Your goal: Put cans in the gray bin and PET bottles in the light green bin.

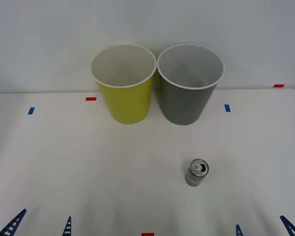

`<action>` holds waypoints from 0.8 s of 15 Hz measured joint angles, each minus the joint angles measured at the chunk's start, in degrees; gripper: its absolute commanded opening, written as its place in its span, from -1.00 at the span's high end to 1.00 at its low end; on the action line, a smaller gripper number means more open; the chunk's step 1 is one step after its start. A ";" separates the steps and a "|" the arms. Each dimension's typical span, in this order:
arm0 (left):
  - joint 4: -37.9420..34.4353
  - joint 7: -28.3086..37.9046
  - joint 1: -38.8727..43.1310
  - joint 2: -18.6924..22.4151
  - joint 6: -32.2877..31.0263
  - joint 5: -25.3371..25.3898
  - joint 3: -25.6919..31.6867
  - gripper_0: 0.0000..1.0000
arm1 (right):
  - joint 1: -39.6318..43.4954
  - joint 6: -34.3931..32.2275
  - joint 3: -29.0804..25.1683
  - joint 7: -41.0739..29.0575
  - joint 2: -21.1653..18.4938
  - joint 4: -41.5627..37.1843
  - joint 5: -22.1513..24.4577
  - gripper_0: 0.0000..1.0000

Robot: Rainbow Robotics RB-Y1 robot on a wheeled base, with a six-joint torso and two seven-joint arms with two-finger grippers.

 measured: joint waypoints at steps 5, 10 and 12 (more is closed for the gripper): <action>0.00 0.00 0.00 0.00 0.00 0.00 0.00 -1.00 | -10.87 0.66 7.81 3.98 -3.43 4.69 -1.64 -1.00; 0.00 0.00 0.00 0.00 0.00 0.00 0.00 -1.00 | -17.24 8.22 9.63 4.19 -3.91 4.75 -1.05 -1.00; 0.00 0.00 0.00 0.00 0.00 0.00 0.00 -1.00 | -19.14 10.96 9.89 4.34 -2.33 4.72 -1.01 -1.00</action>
